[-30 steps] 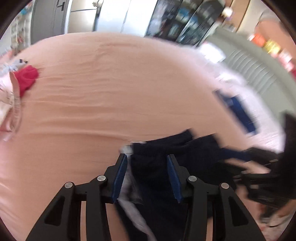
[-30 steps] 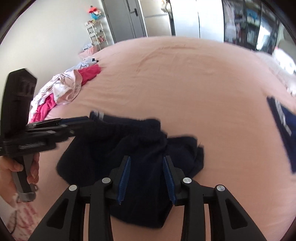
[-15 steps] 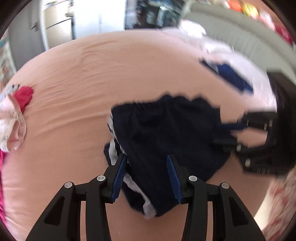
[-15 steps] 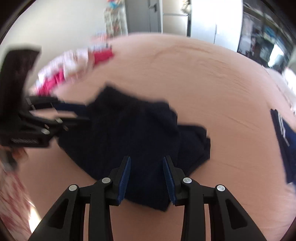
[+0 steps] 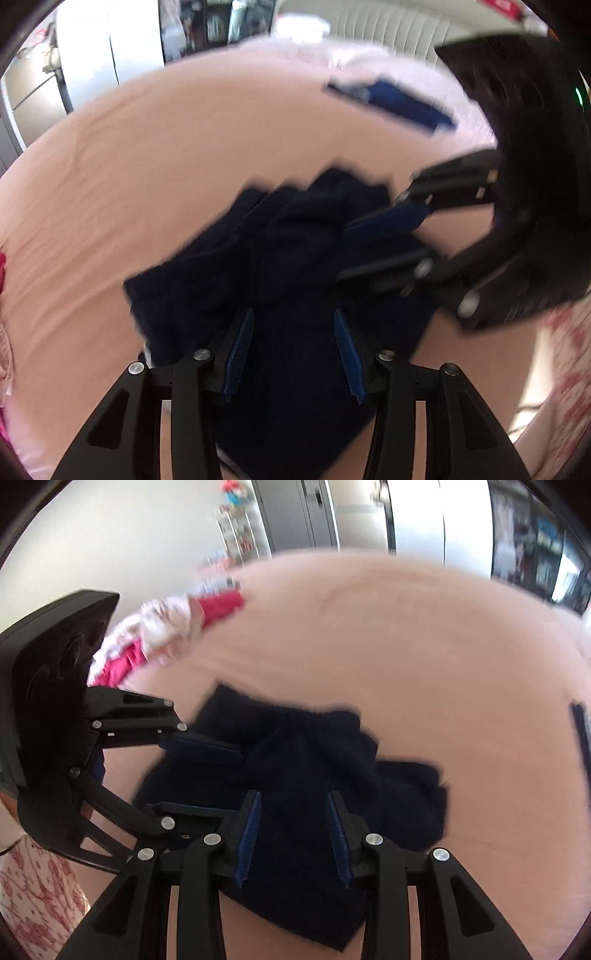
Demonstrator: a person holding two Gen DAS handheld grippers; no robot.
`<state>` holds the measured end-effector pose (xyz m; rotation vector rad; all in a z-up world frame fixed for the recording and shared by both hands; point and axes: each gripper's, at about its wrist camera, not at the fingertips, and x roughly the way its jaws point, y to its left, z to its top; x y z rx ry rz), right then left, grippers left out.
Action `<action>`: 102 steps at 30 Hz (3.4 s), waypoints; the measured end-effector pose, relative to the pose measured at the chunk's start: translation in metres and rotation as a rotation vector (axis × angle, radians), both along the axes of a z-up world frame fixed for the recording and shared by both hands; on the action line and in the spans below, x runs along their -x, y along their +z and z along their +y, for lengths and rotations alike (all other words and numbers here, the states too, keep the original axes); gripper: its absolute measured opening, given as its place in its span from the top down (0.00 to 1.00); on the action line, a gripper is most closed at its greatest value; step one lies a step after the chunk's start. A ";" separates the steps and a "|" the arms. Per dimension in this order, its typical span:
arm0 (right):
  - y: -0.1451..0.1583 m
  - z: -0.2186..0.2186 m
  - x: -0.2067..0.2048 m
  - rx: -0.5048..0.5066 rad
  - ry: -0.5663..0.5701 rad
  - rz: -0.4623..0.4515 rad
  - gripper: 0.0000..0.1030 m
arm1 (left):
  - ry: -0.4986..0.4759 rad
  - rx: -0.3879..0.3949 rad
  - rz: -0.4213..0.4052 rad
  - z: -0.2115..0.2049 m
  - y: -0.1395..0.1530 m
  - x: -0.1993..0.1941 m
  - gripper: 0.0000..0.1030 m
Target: Fold clothes
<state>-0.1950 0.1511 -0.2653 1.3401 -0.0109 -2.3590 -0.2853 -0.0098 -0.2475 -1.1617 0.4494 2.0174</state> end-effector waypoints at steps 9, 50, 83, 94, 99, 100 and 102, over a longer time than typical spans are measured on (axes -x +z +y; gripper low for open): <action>0.012 0.014 -0.023 -0.157 0.048 0.112 0.67 | -0.063 0.019 0.083 -0.024 0.039 -0.012 0.59; 0.028 0.048 0.002 -0.237 -0.126 0.109 0.00 | 0.049 0.018 0.175 -0.009 0.059 -0.029 0.29; 0.041 0.044 -0.025 0.028 -0.353 0.022 0.22 | 0.599 -0.248 -0.158 -0.045 0.040 -0.020 0.73; 0.010 0.085 -0.001 0.145 -0.392 -0.159 0.16 | 0.695 -0.369 -0.378 -0.070 0.012 -0.003 0.30; 0.008 0.090 0.001 0.248 -0.405 -0.189 0.31 | 0.671 -0.315 -0.305 -0.046 0.007 0.012 0.27; 0.009 0.087 0.003 0.246 -0.399 -0.192 0.41 | 0.659 -0.319 -0.294 -0.039 0.006 0.015 0.31; 0.010 0.080 0.010 0.286 -0.371 -0.222 0.65 | 0.628 -0.301 -0.284 -0.024 0.001 0.021 0.66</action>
